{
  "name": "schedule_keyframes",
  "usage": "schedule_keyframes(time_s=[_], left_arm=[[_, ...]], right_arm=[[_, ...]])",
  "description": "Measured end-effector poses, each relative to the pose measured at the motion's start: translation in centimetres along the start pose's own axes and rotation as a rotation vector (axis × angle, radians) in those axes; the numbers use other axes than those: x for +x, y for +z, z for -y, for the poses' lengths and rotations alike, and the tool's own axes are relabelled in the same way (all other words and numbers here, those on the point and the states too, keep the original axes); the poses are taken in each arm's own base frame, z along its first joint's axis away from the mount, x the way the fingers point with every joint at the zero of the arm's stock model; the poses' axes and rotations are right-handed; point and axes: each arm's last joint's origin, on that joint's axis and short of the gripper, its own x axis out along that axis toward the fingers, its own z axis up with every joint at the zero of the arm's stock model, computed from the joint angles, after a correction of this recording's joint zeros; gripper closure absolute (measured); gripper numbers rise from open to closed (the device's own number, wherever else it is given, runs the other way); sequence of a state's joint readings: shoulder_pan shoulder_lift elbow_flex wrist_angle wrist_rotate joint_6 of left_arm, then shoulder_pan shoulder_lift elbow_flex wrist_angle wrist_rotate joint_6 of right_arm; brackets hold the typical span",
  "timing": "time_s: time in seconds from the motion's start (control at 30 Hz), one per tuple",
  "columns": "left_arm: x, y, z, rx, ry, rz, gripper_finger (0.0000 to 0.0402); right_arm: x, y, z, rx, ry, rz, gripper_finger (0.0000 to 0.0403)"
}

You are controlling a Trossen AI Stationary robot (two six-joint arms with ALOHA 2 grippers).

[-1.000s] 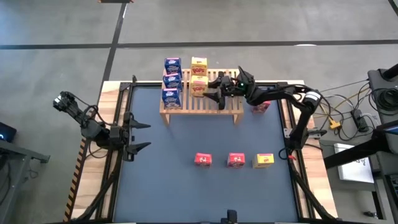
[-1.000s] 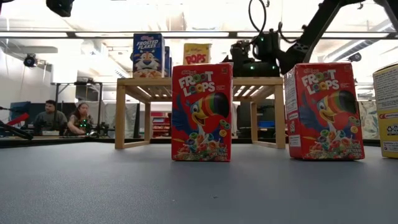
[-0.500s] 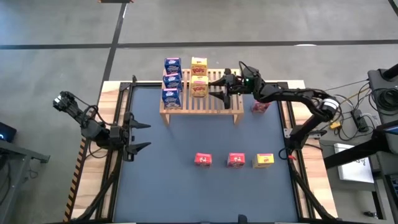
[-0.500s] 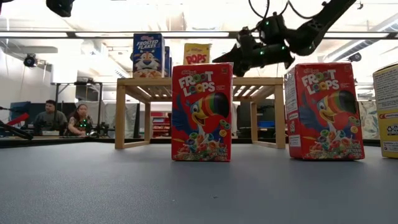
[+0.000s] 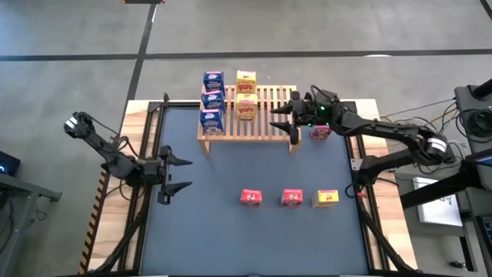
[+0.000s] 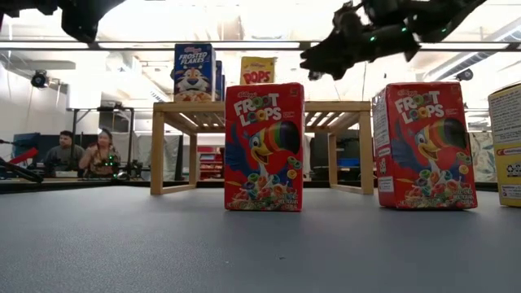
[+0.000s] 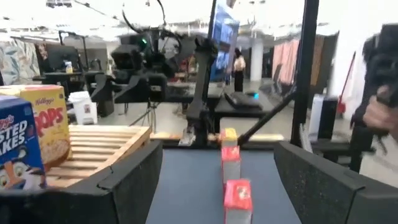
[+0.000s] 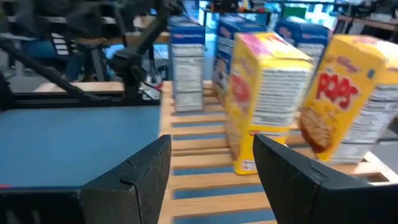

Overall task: Stack cereal on shelf
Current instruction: Put the yellow cereal box on the shelf aligned with the other yellow cereal box

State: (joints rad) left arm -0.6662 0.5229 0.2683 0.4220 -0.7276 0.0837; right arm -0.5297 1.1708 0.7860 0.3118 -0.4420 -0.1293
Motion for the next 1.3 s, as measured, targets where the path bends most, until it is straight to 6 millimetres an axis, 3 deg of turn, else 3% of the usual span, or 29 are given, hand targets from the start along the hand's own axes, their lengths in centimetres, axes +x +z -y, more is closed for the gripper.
schedule_keyframes(time_s=[0.17,0.33,0.6,1.3], left_arm=[[0.2,-0.7,0.4,-0.026,-0.034,0.033,0.0109],[0.7,-1.4,0.9,-0.007,-0.036,0.011,0.0109],[1.6,-1.8,1.6,-0.030,-0.034,0.018,0.0109],[2.6,-3.0,2.4,-0.050,0.071,0.004,0.0109]], right_arm=[[-1.3,-0.1,-1.9,0.004,0.044,0.022,0.0187],[-2.0,-1.6,-3.4,0.009,0.041,0.004,0.0187],[-2.9,-3.2,-4.3,0.015,0.031,-0.019,0.0187],[-5.3,-1.9,-5.1,0.035,0.036,0.033,0.0187]])
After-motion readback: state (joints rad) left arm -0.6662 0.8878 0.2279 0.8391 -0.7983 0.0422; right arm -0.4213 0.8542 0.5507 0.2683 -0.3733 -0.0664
